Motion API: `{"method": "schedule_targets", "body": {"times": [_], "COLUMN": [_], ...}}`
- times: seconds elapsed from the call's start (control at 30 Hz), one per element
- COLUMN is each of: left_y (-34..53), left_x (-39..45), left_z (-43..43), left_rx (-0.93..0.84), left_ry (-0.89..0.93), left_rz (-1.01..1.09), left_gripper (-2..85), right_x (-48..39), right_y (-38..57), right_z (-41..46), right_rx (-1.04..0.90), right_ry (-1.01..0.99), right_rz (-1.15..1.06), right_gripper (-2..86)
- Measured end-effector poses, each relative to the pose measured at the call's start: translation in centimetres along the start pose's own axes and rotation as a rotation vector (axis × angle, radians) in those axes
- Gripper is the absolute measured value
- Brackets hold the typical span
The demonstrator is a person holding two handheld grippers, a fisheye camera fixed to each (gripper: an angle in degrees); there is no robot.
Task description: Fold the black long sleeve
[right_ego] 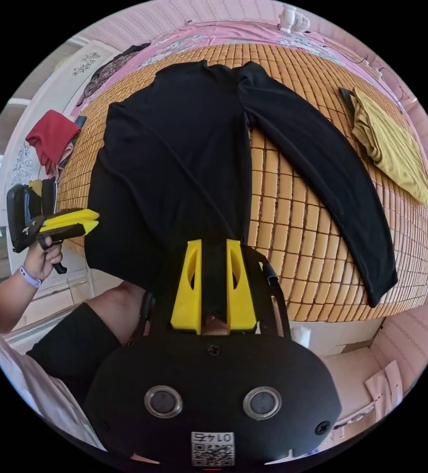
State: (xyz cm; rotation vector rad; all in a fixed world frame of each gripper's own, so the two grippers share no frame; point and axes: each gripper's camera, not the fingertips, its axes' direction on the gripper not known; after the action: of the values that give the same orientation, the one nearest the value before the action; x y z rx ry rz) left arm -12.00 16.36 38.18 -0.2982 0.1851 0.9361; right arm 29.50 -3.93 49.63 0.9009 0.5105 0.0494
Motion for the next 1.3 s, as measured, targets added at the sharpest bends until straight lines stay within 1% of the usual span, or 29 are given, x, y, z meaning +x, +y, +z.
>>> {"method": "schedule_targets", "body": {"times": [0.03, 0.07, 0.1, 0.17, 0.23, 0.3, 0.37, 0.4, 0.5, 0.6, 0.67, 0.7, 0.77, 0.8, 0.9, 1.0, 1.07, 1.13, 1.17, 1.23, 1.3], "left_y": [-0.3, -1.0, -1.6, -2.7, -3.8, -5.3, -6.3, -6.8, -7.6, -7.8, -7.6, -7.5, -7.4, -7.3, -7.6, -8.4, -9.0, -9.6, -10.0, -10.2, -10.4], "left_x": [-0.3, -0.9, -1.6, -3.2, -4.7, -6.3, -7.0, -7.3, -7.6, -7.9, -8.0, -8.2, -8.4, -8.3, -8.1, -8.1, -8.1, -8.4, -8.8, -9.0, -9.5], "left_z": [-0.1, -0.4, -0.9, -1.6, -2.4, -3.0, -3.2, -3.3, -3.1, -2.3, -1.9, -1.7, -1.3, -1.0, -0.5, -0.1, 0.4, 1.4, 2.1, 2.3, 2.1], "left_rx": [0.013, 0.052, 0.106, 0.166, 0.202, 0.203, 0.191, 0.195, 0.213, 0.212, 0.217, 0.216, 0.2, 0.197, 0.194, 0.217, 0.223, 0.195, 0.157, 0.173, 0.172], "left_ry": [-0.027, -0.091, -0.137, -0.176, -0.235, -0.324, -0.365, -0.393, -0.396, -0.356, -0.333, -0.314, -0.28, -0.274, -0.281, -0.277, -0.295, -0.319, -0.326, -0.307, -0.287], "left_rz": [-0.012, -0.039, -0.071, -0.132, -0.171, -0.194, -0.204, -0.209, -0.214, -0.227, -0.227, -0.235, -0.242, -0.235, -0.212, -0.204, -0.193, -0.188, -0.196, -0.185, -0.189], "left_gripper": [5.9, 5.6, 5.2, 5.5, 6.5, 8.1, 8.2, 8.2, 8.1, 8.1, 8.1, 8.1, 8.2, 8.2, 8.1, 8.0, 7.7, 7.0, 6.2, 3.3, 0.0], "right_x": [-0.2, -1.0, -1.9, -6.1, -8.4, -9.2, -9.7, -9.7, -10.0, -10.3, -10.2, -10.1, -9.6, -9.6, -9.8, -10.8, -12.6, -14.5, -15.9, -18.0, -19.7], "right_y": [-0.3, -0.6, -0.8, -0.8, -0.6, -0.6, -0.5, -0.5, 0.3, 1.7, 2.8, 3.1, 2.6, 2.3, -1.1, -7.5, -13.9, -18.5, -21.5, -25.5, -28.9], "right_z": [0.1, 0.1, 0.1, 0.3, 1.7, 3.8, 2.7, 2.2, -1.3, -3.7, -2.4, -1.9, -0.6, -0.8, -3.5, -5.3, -5.9, -6.2, -5.9, -5.0, -3.1], "right_rx": [0.026, 0.031, 0.031, 0.033, -0.005, -0.079, -0.004, 0.012, 0.065, 0.017, -0.127, -0.166, -0.31, -0.311, -0.183, -0.037, 0.078, 0.173, 0.206, 0.22, 0.194], "right_ry": [-0.057, -0.115, -0.121, -0.052, 0.039, 0.147, 0.191, 0.197, 0.186, 0.182, 0.098, 0.088, 0.105, 0.111, 0.121, 0.05, -0.013, -0.056, -0.083, -0.109, -0.076], "right_rz": [0.042, 0.022, -0.012, -0.191, -0.293, -0.317, -0.33, -0.326, -0.319, -0.317, -0.328, -0.324, -0.319, -0.332, -0.403, -0.445, -0.468, -0.483, -0.492, -0.5, -0.498], "right_gripper": [8.4, 8.6, 8.6, 8.6, 8.1, 6.5, 2.9, 2.6, 1.8, 2.1, 3.0, 3.7, 5.4, 5.6, 5.5, 5.4, 5.4, 5.6, 5.9, 6.0, 4.8]}}
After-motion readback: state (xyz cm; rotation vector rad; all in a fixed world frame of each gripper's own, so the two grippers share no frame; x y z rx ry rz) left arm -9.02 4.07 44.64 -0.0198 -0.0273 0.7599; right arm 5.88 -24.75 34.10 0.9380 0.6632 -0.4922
